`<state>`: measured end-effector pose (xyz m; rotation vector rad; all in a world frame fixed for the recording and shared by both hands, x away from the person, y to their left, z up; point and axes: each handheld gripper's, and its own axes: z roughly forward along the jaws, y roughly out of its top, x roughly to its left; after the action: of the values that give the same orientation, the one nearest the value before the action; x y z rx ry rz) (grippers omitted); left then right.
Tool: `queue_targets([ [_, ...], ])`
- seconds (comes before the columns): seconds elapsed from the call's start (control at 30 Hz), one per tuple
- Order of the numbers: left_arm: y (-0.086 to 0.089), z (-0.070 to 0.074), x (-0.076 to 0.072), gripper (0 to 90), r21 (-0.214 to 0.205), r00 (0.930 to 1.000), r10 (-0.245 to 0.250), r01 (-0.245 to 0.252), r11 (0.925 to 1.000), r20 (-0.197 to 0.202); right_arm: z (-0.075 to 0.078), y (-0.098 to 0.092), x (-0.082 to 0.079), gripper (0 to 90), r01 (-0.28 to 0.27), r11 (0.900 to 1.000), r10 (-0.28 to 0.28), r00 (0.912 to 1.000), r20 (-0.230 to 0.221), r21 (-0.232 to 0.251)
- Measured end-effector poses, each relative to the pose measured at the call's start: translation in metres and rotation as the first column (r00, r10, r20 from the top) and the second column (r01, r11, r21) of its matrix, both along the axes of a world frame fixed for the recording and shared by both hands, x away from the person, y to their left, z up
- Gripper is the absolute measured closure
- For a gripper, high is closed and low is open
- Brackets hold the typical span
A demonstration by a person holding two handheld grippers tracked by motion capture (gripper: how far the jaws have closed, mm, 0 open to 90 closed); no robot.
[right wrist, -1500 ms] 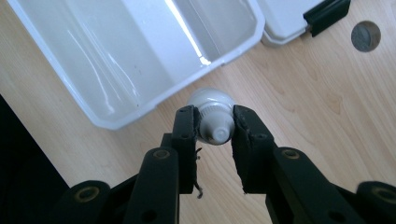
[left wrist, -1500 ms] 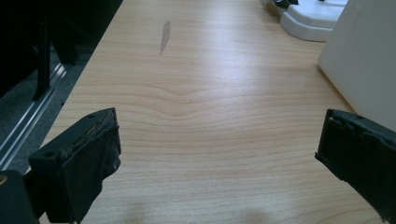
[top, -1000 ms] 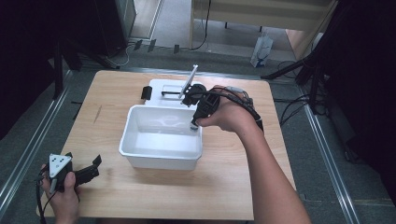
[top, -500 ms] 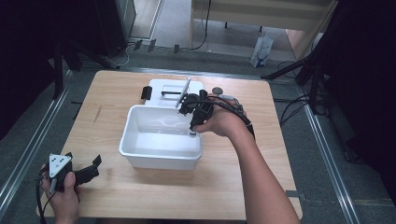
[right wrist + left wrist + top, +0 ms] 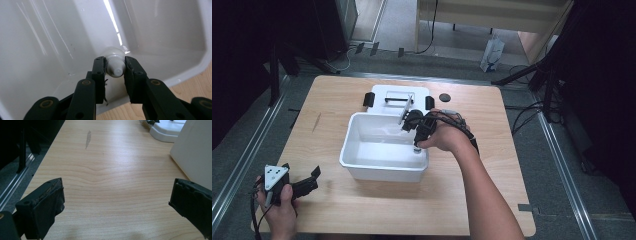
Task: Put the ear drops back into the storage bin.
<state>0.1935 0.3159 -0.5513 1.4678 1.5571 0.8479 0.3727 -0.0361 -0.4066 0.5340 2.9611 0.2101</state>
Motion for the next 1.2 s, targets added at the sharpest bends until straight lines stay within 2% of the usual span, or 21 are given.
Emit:
queue_targets([
  [0.3, 0.0, 0.0, 0.0, 0.3, 0.002, 1.0, -0.002, 0.002, 1.0, 0.0, -0.018, 0.002, 0.001, 71.9, -0.047, 0.9987, 0.047, 0.9987, 0.02, -0.017],
  [0.5, 0.0, 0.0, 0.0, 0.3, 0.006, 1.0, -0.003, 0.003, 1.0, 0.0, -0.032, 0.004, -0.001, 71.9, -0.069, 0.9969, 0.069, 0.9976, 0.007, -0.039],
  [1.03, 0.0, 0.0, -0.001, 0.3, 0.002, 1.0, -0.005, 0.005, 1.0, 0.001, -0.033, 0.006, 0.0, 71.2, -0.072, 0.9951, 0.073, 0.9973, 0.007, -0.067],
  [1.2, 0.0, 0.0, -0.001, 0.3, 0.0, 1.0, -0.007, 0.007, 1.0, 0.002, -0.033, 0.006, -0.001, 65.0, -0.074, 0.9951, 0.075, 0.9972, 0.005, -0.066],
])
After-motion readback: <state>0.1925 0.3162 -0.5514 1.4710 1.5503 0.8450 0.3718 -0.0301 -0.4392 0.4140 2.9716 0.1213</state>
